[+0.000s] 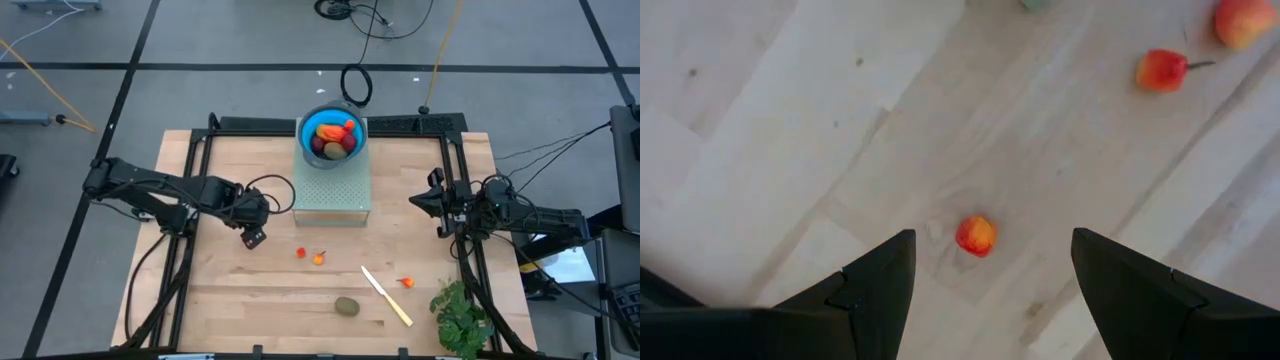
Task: Pick & Place Fruit
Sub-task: Put the peach into the blue strainer bowl on the shelf
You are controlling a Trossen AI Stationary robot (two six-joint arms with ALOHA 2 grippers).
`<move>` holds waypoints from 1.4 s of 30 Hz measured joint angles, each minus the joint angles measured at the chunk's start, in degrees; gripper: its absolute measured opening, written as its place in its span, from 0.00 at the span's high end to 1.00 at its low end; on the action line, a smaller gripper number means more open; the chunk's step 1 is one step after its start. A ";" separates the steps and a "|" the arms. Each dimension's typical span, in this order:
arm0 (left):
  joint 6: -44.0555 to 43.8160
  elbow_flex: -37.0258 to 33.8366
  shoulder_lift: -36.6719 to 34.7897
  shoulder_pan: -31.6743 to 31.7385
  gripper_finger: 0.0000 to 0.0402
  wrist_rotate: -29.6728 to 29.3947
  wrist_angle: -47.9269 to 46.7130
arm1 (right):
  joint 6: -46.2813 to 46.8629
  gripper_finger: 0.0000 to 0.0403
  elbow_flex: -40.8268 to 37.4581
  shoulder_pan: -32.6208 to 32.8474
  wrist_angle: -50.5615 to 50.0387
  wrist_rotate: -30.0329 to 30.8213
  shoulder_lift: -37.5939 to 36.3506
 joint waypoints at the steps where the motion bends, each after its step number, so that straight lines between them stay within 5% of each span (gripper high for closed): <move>1: -0.12 0.00 0.00 0.00 0.33 -0.57 0.01 | 0.00 1.00 0.00 0.00 0.00 0.00 0.00; 17: -5.83 -0.12 0.00 -0.97 0.33 -1.43 2.44 | 0.00 1.00 0.00 0.00 0.00 0.00 0.02; 31: 5.06 -9.09 0.00 -7.03 0.33 -1.06 3.33 | 0.00 1.00 0.00 0.01 0.00 0.00 0.02; 42: 19.09 -15.50 0.00 -11.66 0.33 -2.46 14.03 | 0.00 1.00 0.00 0.00 0.00 0.00 0.02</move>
